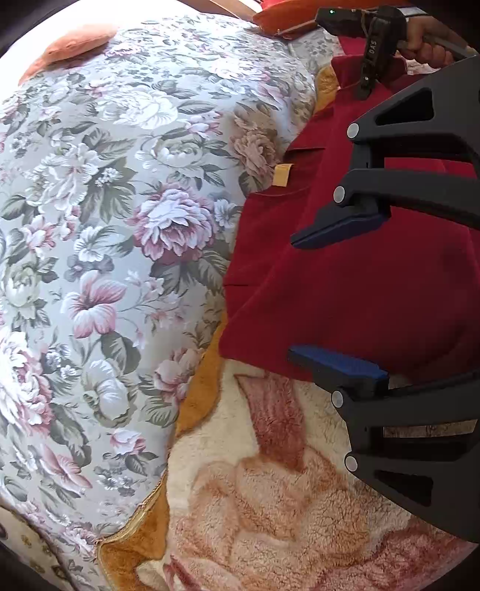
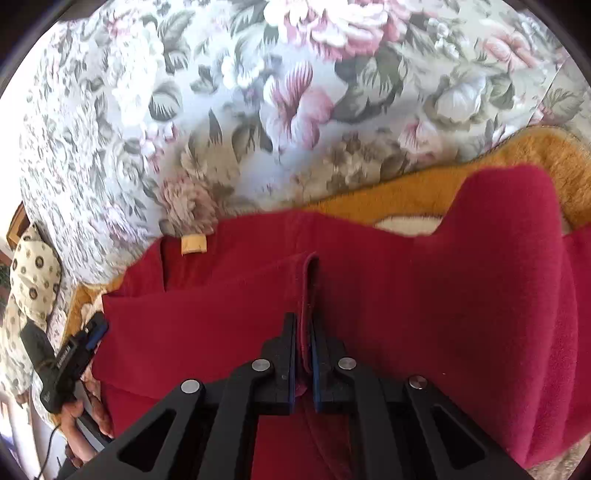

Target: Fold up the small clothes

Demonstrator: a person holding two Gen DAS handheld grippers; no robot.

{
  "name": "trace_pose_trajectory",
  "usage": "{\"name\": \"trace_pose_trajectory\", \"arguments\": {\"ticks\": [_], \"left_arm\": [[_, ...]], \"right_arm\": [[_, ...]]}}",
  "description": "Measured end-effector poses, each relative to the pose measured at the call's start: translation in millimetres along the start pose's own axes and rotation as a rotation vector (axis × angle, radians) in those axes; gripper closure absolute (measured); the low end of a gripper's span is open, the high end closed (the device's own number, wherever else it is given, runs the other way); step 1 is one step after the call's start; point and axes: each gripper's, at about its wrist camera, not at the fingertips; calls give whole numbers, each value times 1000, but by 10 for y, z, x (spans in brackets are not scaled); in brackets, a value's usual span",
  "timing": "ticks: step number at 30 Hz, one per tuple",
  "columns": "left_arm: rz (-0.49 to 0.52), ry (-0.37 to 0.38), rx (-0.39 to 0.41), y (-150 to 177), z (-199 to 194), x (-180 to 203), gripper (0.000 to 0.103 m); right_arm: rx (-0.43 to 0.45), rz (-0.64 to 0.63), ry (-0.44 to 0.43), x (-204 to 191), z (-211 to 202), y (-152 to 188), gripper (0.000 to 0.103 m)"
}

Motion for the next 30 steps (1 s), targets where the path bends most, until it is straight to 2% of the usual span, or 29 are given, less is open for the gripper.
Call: {"name": "trace_pose_trajectory", "arguments": {"ticks": [3, 6, 7, 9, 11, 13, 15, 19, 21, 23, 26, 28, 29, 30], "left_arm": [[-7, -13, -40, -6, 90, -13, 50], [2, -30, -46, -16, 112, 11, 50], [4, -35, -47, -16, 115, 16, 50], [9, -41, -46, -18, 119, 24, 50], [5, -35, -45, -26, 118, 18, 50], [-2, -25, -44, -25, 118, 13, 50], [-13, -11, -42, -28, 117, -9, 50], [-31, 8, -38, -22, 97, -51, 50], [-32, 8, -37, -22, 96, -54, 50], [-31, 6, -37, -23, 98, -49, 50], [-30, 5, -36, -18, 95, -47, 50], [-29, 4, -36, -17, 97, -49, 50], [-29, 4, -36, -18, 98, -51, 50], [-31, 6, -36, -18, 96, -51, 50]], "right_arm": [[11, 21, -19, 55, -4, 30, 97], [10, 38, -31, 104, -57, 22, 96], [26, 33, 2, 80, -120, 10, 95], [136, -35, 121, -32, -364, -2, 93], [202, -118, 143, -218, -489, -17, 93], [186, -214, 143, -408, -444, -39, 93], [143, -290, 181, -544, -268, -60, 93], [8, -282, 276, -434, 177, -102, 93], [31, -249, 259, -387, 140, -110, 93], [53, -229, 280, -450, 17, -86, 93], [141, -305, 224, -643, -275, 139, 89], [113, -332, 215, -652, -253, 313, 82], [62, -329, 235, -600, -145, 378, 82], [54, -323, 228, -563, -105, 410, 82]]}}
Point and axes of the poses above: each gripper's, at about its wrist camera, not at the fingertips, and z roughly the way its jaws point, x to its right, y to its underside, and after that the axes turned 2 degrees about -x, right-handed
